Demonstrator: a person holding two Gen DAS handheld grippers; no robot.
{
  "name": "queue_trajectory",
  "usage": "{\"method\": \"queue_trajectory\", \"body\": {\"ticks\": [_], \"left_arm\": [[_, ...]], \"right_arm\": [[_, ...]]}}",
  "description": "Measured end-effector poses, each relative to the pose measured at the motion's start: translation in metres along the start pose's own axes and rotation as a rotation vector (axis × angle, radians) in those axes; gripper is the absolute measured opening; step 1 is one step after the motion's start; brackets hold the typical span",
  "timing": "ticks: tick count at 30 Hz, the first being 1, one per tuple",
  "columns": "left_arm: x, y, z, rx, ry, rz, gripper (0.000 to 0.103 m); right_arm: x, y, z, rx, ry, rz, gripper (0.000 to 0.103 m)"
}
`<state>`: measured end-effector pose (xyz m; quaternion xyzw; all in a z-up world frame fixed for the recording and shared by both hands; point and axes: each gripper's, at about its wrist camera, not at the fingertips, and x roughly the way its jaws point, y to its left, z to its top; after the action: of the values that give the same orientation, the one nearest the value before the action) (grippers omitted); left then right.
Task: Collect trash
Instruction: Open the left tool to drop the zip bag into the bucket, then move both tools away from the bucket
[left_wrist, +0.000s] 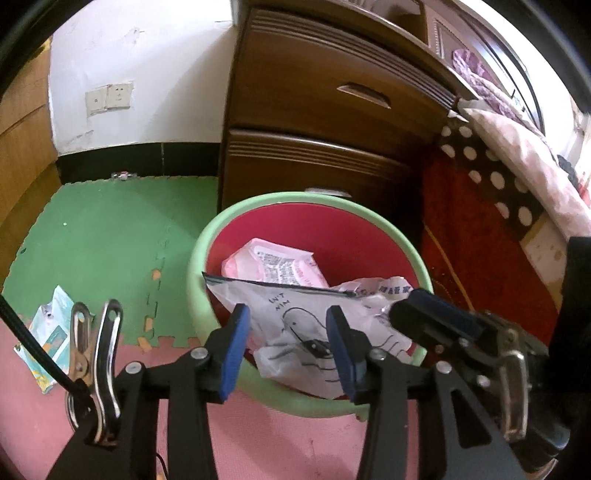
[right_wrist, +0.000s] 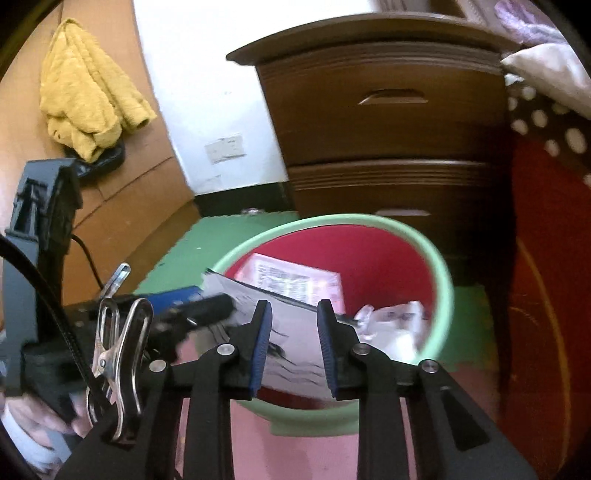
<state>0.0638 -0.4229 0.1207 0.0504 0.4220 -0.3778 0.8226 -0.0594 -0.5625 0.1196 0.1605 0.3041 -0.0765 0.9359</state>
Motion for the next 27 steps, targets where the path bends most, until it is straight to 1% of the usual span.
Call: {"method": "queue_trajectory", "body": {"ticks": [3,6,7,9,10,12,13,15,17,19,21,23,25,27], "left_arm": [[-0.007,0.011,-0.002,-0.045,-0.016,0.011,0.045],[-0.015,0.026,-0.004,-0.063,-0.035,0.043,0.045],[-0.018,0.03,-0.005,-0.066,-0.037,0.052,0.045],[-0.024,0.037,-0.005,-0.063,-0.05,0.073,0.045],[-0.026,0.04,-0.005,-0.057,-0.056,0.084,0.045],[-0.029,0.044,-0.005,-0.05,-0.065,0.1,0.045],[-0.03,0.047,-0.005,-0.051,-0.068,0.101,0.045],[-0.031,0.052,-0.005,-0.054,-0.071,0.1,0.045],[-0.033,0.056,-0.006,-0.054,-0.069,0.098,0.045],[-0.034,0.061,-0.008,-0.053,-0.065,0.101,0.045],[-0.037,0.068,-0.01,-0.057,-0.063,0.105,0.045],[-0.04,0.072,-0.012,-0.059,-0.058,0.112,0.045],[-0.046,0.075,-0.017,-0.055,-0.052,0.121,0.045],[-0.054,0.08,-0.023,-0.047,-0.049,0.137,0.045]], "right_arm": [[0.017,0.002,0.002,0.022,0.044,0.033,0.026],[0.04,0.001,0.002,0.04,0.123,0.072,0.026],[0.051,0.001,0.002,0.04,0.172,0.073,0.026],[0.066,0.001,0.0,0.03,0.23,0.062,0.026],[0.077,0.001,-0.001,0.021,0.283,0.042,0.026],[0.091,0.002,-0.003,0.014,0.347,0.018,0.026],[0.101,0.001,-0.005,0.015,0.396,-0.004,0.026],[0.116,-0.001,-0.006,0.024,0.463,-0.032,0.026],[0.129,-0.003,-0.008,0.016,0.514,-0.06,0.026],[0.14,-0.004,-0.011,0.008,0.553,-0.088,0.026],[0.146,-0.005,-0.012,0.033,0.594,-0.07,0.026],[0.148,-0.004,-0.011,0.018,0.615,-0.086,0.026],[0.146,-0.004,-0.011,0.025,0.614,-0.103,0.026],[0.138,-0.004,-0.008,0.031,0.579,-0.104,0.026]]}}
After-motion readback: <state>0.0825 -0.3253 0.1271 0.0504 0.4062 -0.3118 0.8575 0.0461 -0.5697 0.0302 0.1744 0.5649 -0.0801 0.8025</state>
